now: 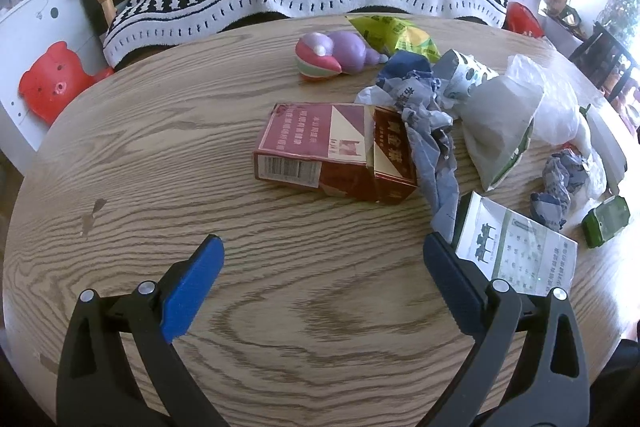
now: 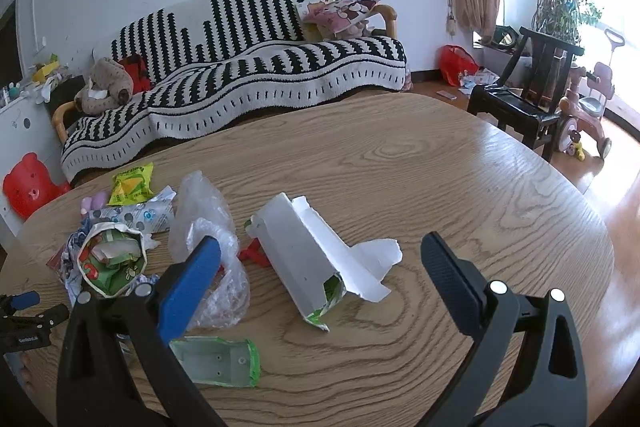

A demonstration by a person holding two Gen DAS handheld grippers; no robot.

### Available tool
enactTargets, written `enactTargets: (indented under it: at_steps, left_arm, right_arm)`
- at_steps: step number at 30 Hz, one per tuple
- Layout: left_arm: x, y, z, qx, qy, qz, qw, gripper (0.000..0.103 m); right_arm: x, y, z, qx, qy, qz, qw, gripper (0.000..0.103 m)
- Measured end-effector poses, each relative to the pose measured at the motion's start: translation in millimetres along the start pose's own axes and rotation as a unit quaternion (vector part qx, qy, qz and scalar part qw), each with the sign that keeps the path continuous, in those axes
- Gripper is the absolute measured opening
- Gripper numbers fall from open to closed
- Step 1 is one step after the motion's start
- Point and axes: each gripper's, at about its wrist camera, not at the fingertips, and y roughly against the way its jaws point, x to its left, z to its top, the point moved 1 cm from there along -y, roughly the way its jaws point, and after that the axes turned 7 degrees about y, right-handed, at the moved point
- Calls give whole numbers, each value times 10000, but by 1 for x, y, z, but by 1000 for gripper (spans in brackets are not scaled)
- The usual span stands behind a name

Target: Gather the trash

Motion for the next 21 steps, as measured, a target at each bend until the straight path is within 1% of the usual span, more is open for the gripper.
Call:
enactTargets:
  at_steps: [3, 15, 21]
  left_arm:
    - [-1, -1, 0, 17, -16, -4, 10000, 97]
    - [-1, -3, -1, 4, 10, -5, 10000, 97]
    - [-2, -3, 3, -19, 179, -114, 9998, 97]
  right_arm:
    - [2, -2, -1, 74, 80, -96, 9999, 97]
    - [2, -4, -3, 118, 120, -128, 9998, 97]
    - [-4, -4, -1, 130, 44, -177, 9998, 97]
